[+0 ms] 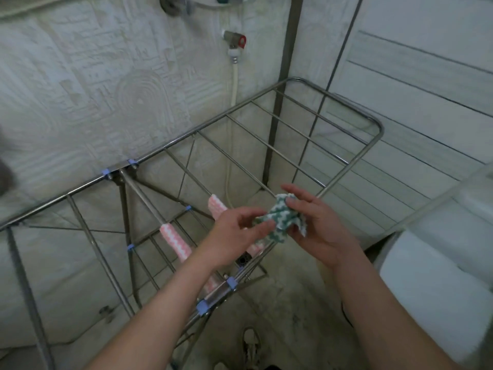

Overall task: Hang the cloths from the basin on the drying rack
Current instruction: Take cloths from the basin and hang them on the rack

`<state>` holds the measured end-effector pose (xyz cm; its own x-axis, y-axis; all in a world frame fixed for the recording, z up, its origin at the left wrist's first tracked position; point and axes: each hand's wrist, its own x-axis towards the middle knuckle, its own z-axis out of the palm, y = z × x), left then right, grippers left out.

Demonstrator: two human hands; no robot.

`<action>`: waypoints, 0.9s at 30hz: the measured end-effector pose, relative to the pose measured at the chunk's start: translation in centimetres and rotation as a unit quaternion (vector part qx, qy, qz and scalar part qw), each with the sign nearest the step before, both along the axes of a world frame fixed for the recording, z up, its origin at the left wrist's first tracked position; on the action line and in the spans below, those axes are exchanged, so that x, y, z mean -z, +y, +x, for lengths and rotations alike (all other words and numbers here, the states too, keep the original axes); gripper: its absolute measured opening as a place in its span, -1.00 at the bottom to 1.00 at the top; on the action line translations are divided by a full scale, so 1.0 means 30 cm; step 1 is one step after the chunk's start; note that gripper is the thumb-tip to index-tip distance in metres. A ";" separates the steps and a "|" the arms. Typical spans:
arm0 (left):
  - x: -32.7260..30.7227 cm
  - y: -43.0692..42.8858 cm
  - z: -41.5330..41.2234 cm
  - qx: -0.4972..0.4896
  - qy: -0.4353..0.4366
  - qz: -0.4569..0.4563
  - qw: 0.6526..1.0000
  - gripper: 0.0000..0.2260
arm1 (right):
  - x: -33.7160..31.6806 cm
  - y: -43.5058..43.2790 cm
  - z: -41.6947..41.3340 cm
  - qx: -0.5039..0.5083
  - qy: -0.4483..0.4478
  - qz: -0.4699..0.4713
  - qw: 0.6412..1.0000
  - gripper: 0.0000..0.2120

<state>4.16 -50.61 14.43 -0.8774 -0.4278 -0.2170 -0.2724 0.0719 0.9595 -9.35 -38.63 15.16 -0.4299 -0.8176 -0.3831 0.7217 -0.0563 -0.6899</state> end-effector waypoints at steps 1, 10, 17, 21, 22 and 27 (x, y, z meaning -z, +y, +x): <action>-0.008 0.006 0.006 -0.018 0.012 0.012 1.000 -0.83 | -0.007 -0.007 0.016 0.000 0.004 0.000 1.000 -0.68; -0.081 -0.022 0.098 -0.014 0.008 0.228 0.973 -0.65 | -0.091 -0.008 0.088 -0.061 0.238 0.030 0.969 -0.66; -0.159 -0.046 0.068 -0.086 0.092 -0.024 0.992 -0.89 | -0.145 0.006 0.059 -0.023 0.511 0.115 0.851 -0.82; -0.206 -0.051 0.012 -0.059 0.120 -0.115 0.984 -0.84 | -0.173 0.008 0.017 -0.029 0.595 0.137 0.791 -0.90; -0.216 -0.054 -0.006 -0.058 0.119 -0.119 0.984 -0.82 | -0.179 0.010 -0.003 -0.037 0.588 0.132 0.797 -0.92; -0.240 -0.052 -0.118 -0.067 0.131 -0.077 0.986 -0.83 | -0.126 -0.004 -0.122 -0.168 0.387 0.081 0.903 -0.68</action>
<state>0.62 -52.16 21.62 -0.8278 -0.5544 0.0860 -0.0342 0.2029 0.9786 -13.01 -38.76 18.92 -0.3581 -0.9119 -0.2007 -0.0215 0.2229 -0.9746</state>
